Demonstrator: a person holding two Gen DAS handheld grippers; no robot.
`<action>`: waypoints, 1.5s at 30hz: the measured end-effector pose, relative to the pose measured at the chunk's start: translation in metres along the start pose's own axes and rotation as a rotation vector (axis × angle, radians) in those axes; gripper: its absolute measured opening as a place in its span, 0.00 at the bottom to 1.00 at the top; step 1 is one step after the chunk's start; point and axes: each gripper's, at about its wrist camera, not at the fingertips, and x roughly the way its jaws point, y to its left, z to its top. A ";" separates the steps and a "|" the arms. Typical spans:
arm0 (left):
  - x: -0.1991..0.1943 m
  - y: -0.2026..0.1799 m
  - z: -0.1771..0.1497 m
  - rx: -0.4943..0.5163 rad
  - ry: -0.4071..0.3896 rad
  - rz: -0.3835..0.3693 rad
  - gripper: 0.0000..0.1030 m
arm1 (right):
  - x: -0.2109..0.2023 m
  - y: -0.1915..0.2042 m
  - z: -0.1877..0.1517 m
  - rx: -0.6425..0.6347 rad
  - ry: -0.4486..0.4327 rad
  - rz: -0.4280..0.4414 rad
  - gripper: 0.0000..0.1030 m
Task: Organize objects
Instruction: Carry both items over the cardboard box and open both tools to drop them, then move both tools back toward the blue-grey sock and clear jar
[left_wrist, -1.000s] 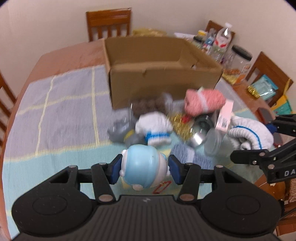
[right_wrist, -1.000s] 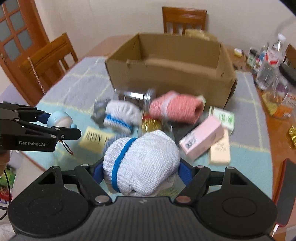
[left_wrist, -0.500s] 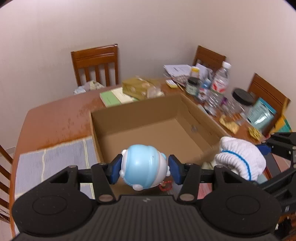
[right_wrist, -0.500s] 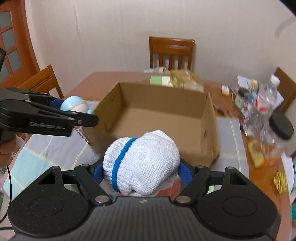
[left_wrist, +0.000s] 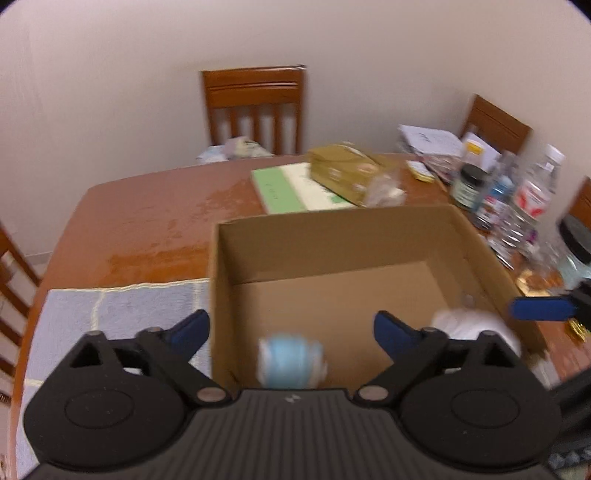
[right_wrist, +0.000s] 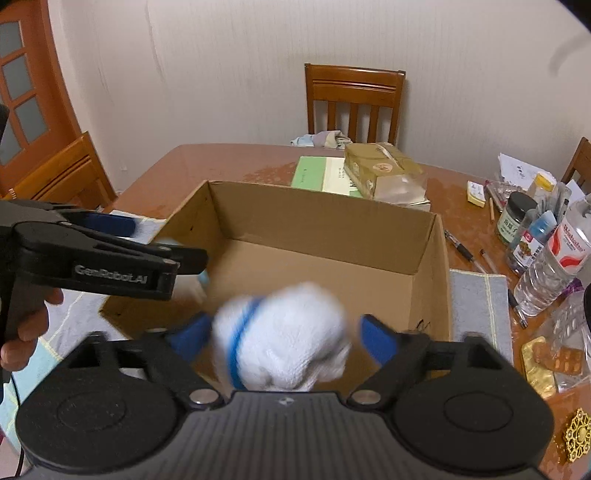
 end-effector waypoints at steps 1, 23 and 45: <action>0.000 0.001 -0.001 -0.001 0.002 0.000 0.93 | -0.001 0.000 0.000 -0.001 -0.017 -0.004 1.00; -0.077 -0.001 -0.078 0.183 -0.073 -0.044 0.97 | -0.056 0.014 -0.071 0.104 -0.043 -0.179 1.00; -0.106 0.010 -0.199 0.198 0.051 -0.154 0.97 | -0.055 0.061 -0.181 0.207 0.084 -0.363 1.00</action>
